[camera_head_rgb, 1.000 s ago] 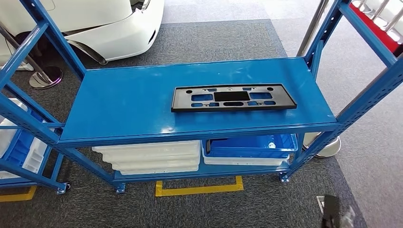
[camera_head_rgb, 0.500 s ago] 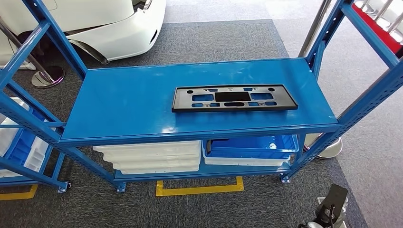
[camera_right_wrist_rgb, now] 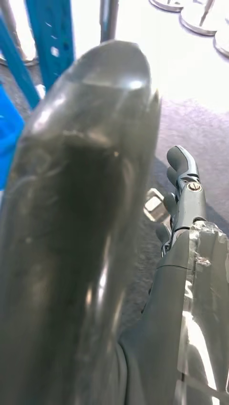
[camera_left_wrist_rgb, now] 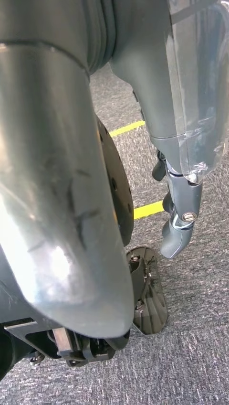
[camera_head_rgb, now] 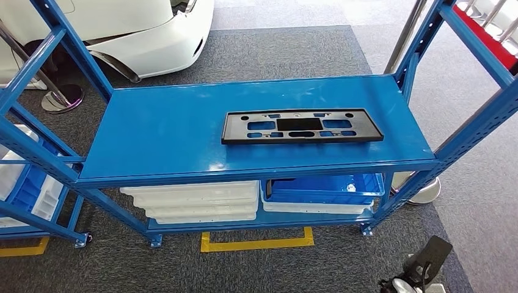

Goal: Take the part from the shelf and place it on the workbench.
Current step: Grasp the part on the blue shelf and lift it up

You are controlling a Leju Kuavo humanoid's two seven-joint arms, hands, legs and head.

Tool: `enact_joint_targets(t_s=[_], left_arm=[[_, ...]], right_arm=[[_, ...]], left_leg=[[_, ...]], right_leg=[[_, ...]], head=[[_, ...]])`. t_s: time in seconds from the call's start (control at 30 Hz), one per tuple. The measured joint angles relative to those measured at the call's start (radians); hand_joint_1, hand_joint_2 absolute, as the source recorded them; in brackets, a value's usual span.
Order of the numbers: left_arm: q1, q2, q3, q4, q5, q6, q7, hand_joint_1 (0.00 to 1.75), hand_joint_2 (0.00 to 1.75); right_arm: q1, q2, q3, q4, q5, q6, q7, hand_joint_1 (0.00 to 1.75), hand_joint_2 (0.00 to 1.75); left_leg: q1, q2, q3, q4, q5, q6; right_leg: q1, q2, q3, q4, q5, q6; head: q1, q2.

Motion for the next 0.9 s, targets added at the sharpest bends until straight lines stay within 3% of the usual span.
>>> enact_joint_targets(t_s=[0.17, 0.37, 0.5, 0.7, 0.77, 0.83, 0.9], left_arm=[[0.000, 0.000, -0.004, 0.000, -0.001, -0.005, -0.007, 0.00, 0.00], [0.000, 0.000, -0.007, 0.000, -0.009, -0.010, -0.011, 0.00, 0.00], [0.000, 0.000, -0.014, 0.001, -0.011, -0.012, -0.012, 0.00, 0.00], [0.000, 0.000, -0.026, 0.001, -0.012, -0.017, -0.016, 0.00, 0.00], [0.000, 0.001, -0.028, 0.001, -0.013, -0.020, -0.017, 0.00, 0.00], [0.000, 0.001, -0.029, 0.001, -0.013, -0.023, -0.017, 0.00, 0.00], [0.000, 0.001, -0.029, 0.001, -0.012, -0.025, -0.017, 0.00, 0.00]], right_arm=[[0.018, 0.001, 0.093, -0.115, -0.003, -0.019, -0.036, 0.00, 0.00], [0.083, 0.022, 0.127, -0.407, 0.313, -0.035, 0.032, 0.00, 0.00], [0.115, 0.035, 0.128, -0.602, 0.408, -0.036, 0.100, 0.00, 1.75], [0.141, 0.037, 0.142, -0.850, 0.476, -0.036, 0.172, 0.00, 1.75], [0.148, 0.036, 0.148, -0.918, 0.535, -0.036, 0.231, 0.00, 1.75], [0.152, 0.031, 0.156, -0.985, 0.648, -0.036, 0.339, 0.00, 1.75], [0.154, 0.016, 0.168, -1.048, 0.849, -0.034, 0.521, 0.00, 1.75]], left_leg=[[0.000, 0.000, 0.000, 0.000, 0.000, 0.000], [0.000, 0.000, 0.000, 0.000, 0.000, 0.000], [0.000, 0.000, 0.000, 0.000, 0.000, 0.000], [0.000, 0.001, 0.001, 0.000, 0.000, 0.000], [0.000, 0.001, 0.001, 0.000, 0.000, 0.000], [0.000, 0.001, 0.001, 0.000, 0.000, 0.000], [0.000, 0.001, 0.001, 0.000, 0.000, 0.000]], right_leg=[[0.000, 0.000, 0.000, 0.000, 0.000, 0.000], [0.000, 0.000, 0.000, 0.000, 0.000, 0.000], [0.000, 0.000, 0.000, 0.000, 0.000, 0.000], [0.000, 0.001, 0.000, 0.000, 0.000, 0.000], [0.000, 0.001, 0.000, 0.000, 0.000, 0.000], [0.000, 0.001, 0.000, 0.000, 0.000, 0.000], [0.000, 0.001, 0.000, 0.000, 0.000, 0.000]], head=[[0.000, 0.000], [0.000, 0.000], [0.000, 0.000], [0.000, 0.000], [0.001, 0.000], [0.001, 0.000], [0.000, 0.000]])
